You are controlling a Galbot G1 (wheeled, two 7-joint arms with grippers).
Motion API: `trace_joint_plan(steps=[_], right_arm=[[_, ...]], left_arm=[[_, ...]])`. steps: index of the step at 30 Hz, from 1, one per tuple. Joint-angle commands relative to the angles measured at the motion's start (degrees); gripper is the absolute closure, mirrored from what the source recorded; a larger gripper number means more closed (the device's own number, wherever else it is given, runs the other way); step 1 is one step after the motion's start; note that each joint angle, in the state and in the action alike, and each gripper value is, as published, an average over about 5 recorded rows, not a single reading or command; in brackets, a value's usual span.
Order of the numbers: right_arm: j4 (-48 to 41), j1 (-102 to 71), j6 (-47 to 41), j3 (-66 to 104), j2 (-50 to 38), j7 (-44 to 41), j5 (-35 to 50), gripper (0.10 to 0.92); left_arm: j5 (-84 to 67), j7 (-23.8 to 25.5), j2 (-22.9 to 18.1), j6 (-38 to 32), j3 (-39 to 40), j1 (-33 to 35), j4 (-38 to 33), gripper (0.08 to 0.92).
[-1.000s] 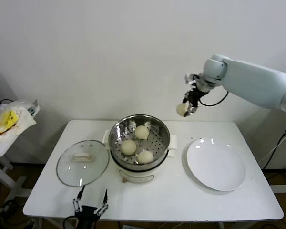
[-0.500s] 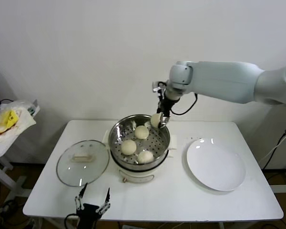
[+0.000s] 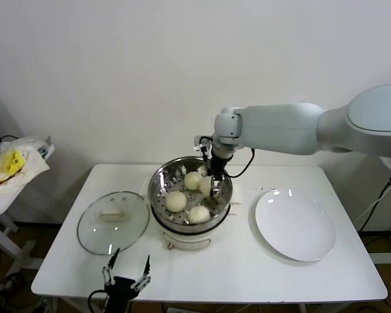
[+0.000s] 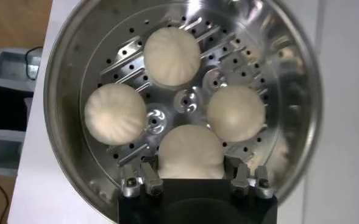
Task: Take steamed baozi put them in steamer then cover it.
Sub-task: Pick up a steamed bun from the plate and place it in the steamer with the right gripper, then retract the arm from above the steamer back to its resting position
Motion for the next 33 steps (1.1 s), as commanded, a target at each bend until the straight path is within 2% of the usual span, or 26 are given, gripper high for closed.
trace_joint_plan(steps=[1, 4, 8, 11, 21, 26, 33], right_arm=[[-0.36, -2.55, -0.42, -0.83, 1.23, 1.33, -0.65, 0.330], [-0.57, -2.95, -0.72, -0.35, 1.13, 2.00, -0.56, 0.311], [-0.22, -2.53, -1.09, 0.44, 0.63, 1.85, 0.08, 0.235], [-0.06, -1.52, -1.08, 0.78, -0.06, 1.48, 0.05, 0.207], [1.74, 2.19, 1.81, 7.43, -7.58, 1.41, -0.98, 0.202], [4.48, 1.61, 8.48, 13.09, -16.06, 8.56, -3.73, 0.203], [11.42, -5.36, 16.14, 22.61, -29.13, 23.37, -5.78, 0.203]], left_arm=[[-0.02, 0.13, 0.11, -0.14, 0.01, -0.01, 0.31, 0.177], [-0.06, 0.05, 0.08, -0.26, -0.03, -0.02, 0.58, 0.177], [-0.11, -0.05, 0.00, -0.34, -0.03, 0.09, 0.72, 0.177], [-0.11, -0.09, 0.02, -0.43, -0.06, 0.13, 0.81, 0.177], [-0.78, -0.53, 0.16, -0.95, -1.02, 0.05, 1.40, 0.177], [-1.09, -1.28, 0.18, -0.77, -1.75, -0.69, 1.21, 0.177], [-1.84, -1.85, 0.34, -0.41, -2.96, -1.92, 0.55, 0.177]])
